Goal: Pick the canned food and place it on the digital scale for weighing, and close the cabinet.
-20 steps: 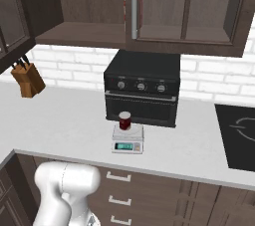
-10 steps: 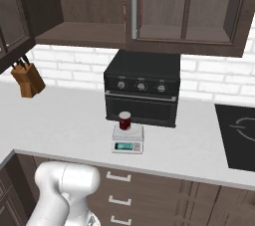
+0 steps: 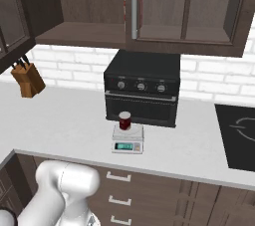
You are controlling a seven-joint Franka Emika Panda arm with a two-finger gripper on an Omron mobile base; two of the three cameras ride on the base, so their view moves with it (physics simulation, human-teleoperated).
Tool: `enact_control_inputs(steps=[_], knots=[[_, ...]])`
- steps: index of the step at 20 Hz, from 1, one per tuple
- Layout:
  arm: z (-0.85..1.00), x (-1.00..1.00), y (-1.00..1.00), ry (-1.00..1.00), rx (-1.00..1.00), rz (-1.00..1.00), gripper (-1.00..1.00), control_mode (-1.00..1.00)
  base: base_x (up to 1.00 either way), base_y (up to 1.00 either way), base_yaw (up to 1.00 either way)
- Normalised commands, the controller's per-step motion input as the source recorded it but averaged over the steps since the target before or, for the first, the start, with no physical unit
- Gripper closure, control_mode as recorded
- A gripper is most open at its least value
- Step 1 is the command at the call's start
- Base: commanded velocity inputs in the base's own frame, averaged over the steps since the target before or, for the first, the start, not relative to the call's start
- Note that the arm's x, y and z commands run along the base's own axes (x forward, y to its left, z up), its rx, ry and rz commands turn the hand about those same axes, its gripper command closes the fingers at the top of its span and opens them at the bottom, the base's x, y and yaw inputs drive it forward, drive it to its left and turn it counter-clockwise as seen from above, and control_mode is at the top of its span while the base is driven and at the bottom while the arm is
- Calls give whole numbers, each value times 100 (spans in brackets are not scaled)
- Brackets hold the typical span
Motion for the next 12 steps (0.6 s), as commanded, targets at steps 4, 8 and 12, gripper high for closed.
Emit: enact_control_inputs(steps=[4,8,12], knots=[[31,8,0,0,-3,-10,-100,-100,0,0,0],[21,28,-21,0,0,-8,-100,-100,0,0,0],[31,37,-41,2,0,-4,-100,-100,0,0,0]])
